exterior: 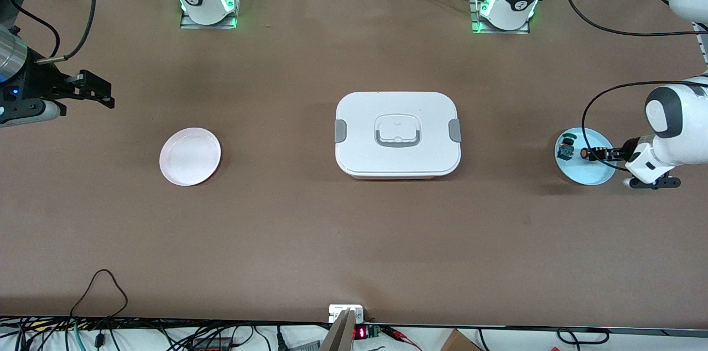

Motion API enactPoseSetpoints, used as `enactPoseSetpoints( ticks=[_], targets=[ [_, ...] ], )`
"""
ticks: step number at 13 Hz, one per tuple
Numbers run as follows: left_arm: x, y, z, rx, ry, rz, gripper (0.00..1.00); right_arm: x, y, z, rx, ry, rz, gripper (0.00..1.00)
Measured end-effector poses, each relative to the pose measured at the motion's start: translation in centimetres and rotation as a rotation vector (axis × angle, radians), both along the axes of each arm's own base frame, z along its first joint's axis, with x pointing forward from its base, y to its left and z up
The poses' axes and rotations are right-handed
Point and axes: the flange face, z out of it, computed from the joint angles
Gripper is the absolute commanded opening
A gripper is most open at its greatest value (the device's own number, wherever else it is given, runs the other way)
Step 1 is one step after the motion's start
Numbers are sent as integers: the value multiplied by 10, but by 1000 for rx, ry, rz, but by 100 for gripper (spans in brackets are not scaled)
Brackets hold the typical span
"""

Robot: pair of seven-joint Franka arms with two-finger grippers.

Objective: Transfer orange switch to right arm and place
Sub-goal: 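Lower the left gripper onto the orange-and-black switch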

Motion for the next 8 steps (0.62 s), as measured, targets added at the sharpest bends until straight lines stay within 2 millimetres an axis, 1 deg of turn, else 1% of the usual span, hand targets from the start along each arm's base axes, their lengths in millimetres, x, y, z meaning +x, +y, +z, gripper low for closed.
enactPoseSetpoints(
  ticks=[4, 8],
  targets=[
    [-5, 1, -5, -5, 6, -4, 100, 0, 0, 0, 0, 0, 0, 100],
    [-11, -3, -16, -4, -5, -9, 100, 0, 0, 0, 0, 0, 0, 100]
  ],
)
